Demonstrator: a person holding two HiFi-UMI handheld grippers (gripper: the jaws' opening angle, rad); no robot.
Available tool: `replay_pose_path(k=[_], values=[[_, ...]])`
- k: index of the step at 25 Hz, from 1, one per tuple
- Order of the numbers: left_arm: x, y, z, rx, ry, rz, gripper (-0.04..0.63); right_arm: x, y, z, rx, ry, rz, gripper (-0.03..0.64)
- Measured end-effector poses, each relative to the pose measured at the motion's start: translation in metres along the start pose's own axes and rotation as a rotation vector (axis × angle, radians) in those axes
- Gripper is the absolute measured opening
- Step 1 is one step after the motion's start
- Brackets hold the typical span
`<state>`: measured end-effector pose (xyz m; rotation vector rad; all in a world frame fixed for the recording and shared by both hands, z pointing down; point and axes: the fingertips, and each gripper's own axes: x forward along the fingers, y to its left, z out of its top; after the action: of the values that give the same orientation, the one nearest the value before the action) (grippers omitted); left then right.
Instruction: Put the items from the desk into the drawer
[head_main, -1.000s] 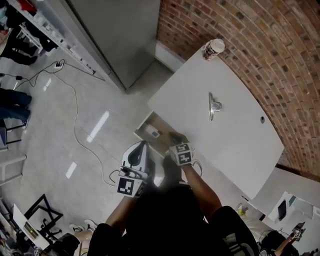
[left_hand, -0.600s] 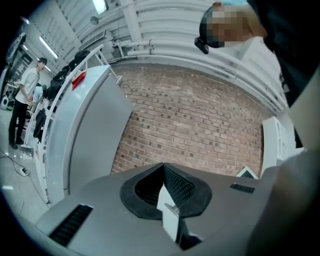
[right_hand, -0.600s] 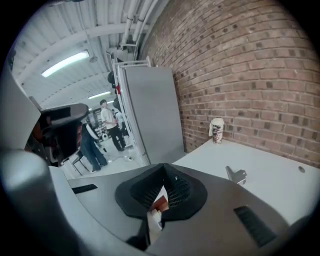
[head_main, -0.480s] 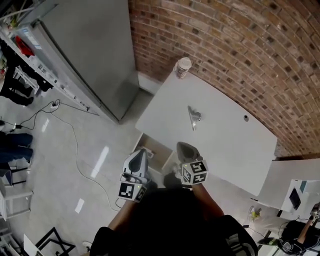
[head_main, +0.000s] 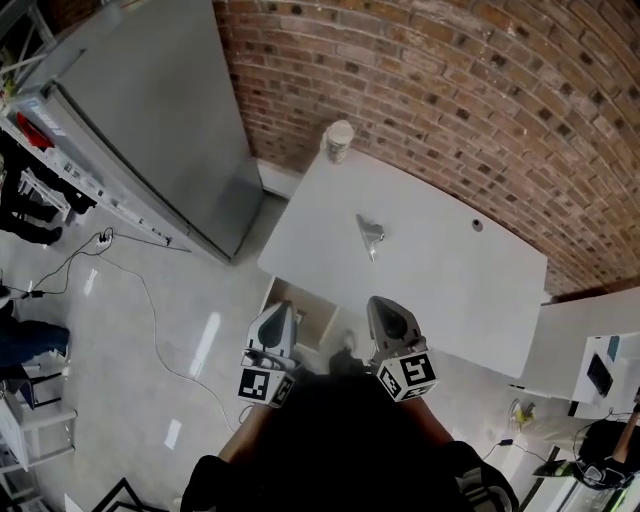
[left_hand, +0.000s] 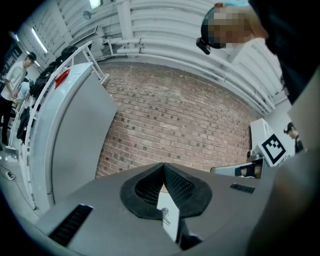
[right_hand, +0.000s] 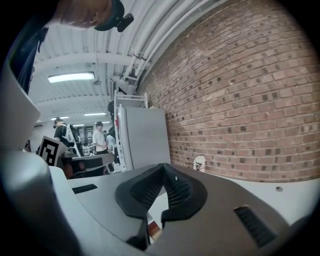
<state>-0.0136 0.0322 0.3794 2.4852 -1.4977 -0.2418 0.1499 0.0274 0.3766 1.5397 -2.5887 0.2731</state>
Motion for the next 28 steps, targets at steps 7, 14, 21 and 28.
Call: replay_pose_path(k=[7,14,21,28], values=[[0.013,-0.019,0.001,-0.009,-0.014,-0.056,0.005,-0.009,-0.015,-0.011,0.007,0.012,-0.058,0.083],[0.028,-0.031,0.006,-0.028,-0.051,-0.093,0.005,-0.008,-0.039,-0.026,0.015,0.044,-0.114,0.137],[0.048,-0.040,-0.001,0.001,-0.015,-0.117,0.005,0.012,-0.081,-0.058,0.040,0.104,-0.159,0.137],[0.069,-0.043,-0.013,0.028,0.041,-0.103,0.005,0.042,-0.127,-0.095,0.075,0.172,-0.178,0.137]])
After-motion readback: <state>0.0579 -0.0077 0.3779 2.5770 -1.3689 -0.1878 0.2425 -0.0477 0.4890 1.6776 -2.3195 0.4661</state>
